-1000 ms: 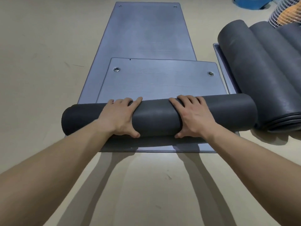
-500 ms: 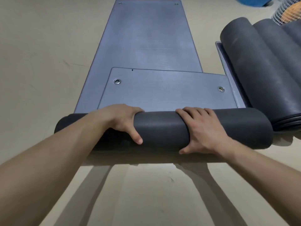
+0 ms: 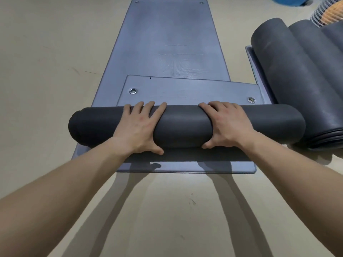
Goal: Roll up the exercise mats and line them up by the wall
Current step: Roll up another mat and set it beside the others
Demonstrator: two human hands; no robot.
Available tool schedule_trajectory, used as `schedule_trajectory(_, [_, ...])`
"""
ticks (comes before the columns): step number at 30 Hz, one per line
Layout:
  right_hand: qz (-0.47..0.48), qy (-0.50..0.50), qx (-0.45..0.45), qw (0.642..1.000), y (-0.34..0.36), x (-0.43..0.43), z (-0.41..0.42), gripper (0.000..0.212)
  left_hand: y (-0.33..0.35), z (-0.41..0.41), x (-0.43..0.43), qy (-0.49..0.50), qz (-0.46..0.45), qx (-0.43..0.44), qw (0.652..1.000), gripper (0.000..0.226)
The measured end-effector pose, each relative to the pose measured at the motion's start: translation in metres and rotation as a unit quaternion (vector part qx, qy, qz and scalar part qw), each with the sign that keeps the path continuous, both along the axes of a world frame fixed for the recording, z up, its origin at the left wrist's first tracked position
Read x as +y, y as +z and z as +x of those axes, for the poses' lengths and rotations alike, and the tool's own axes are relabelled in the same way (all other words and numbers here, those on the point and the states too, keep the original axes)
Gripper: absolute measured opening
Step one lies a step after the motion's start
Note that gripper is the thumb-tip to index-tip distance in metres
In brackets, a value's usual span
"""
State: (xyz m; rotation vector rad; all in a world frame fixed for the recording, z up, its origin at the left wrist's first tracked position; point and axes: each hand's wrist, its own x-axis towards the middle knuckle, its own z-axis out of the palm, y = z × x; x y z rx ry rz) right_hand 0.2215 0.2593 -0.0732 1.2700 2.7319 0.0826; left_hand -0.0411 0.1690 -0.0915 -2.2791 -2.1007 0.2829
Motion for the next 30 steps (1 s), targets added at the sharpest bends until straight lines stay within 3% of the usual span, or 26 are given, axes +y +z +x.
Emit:
schedule_trajectory(5, [-0.117, -0.019, -0.030, 0.993, 0.030, 0.020, -0.017, 0.121, 0.023, -0.003, 0.019, 0.008, -0.043, -0.001, 0.999, 0.121])
schedule_trajectory(9, [-0.200, -0.005, -0.050, 0.979, 0.033, -0.006, -0.007, 0.120, 0.028, -0.005, -0.006, -0.030, -0.145, -0.018, 0.989, 0.118])
schedule_trajectory(14, [0.011, 0.000, -0.014, 1.000, -0.009, -0.055, 0.011, 0.141, 0.039, -0.015, 0.024, 0.041, -0.259, -0.153, 0.953, 0.120])
schedule_trajectory(16, [-0.015, 0.014, -0.029, 0.999, -0.008, -0.035, 0.006, 0.142, 0.036, -0.014, 0.021, 0.040, -0.212, -0.152, 0.965, 0.136])
schedule_trajectory(18, [-0.078, 0.013, -0.032, 0.996, 0.007, -0.001, -0.006, 0.143, 0.023, -0.007, 0.005, -0.001, -0.119, -0.070, 0.990, 0.152])
schedule_trajectory(20, [-0.127, 0.007, -0.037, 0.991, 0.015, 0.020, -0.013, 0.145, 0.009, -0.005, -0.004, -0.027, -0.082, -0.018, 0.996, 0.154])
schedule_trajectory(25, [-0.009, -0.002, -0.039, 0.999, -0.016, -0.009, -0.002, 0.152, 0.026, -0.014, 0.040, -0.005, -0.131, -0.095, 0.987, 0.138])
schedule_trajectory(27, [0.018, 0.005, -0.033, 0.999, -0.022, -0.005, -0.001, 0.146, 0.023, -0.013, 0.040, -0.004, -0.124, -0.075, 0.989, 0.140])
schedule_trajectory(30, [-0.028, 0.022, -0.030, 0.999, -0.005, 0.022, -0.012, 0.135, 0.014, -0.009, 0.024, 0.002, -0.088, -0.015, 0.996, 0.148])
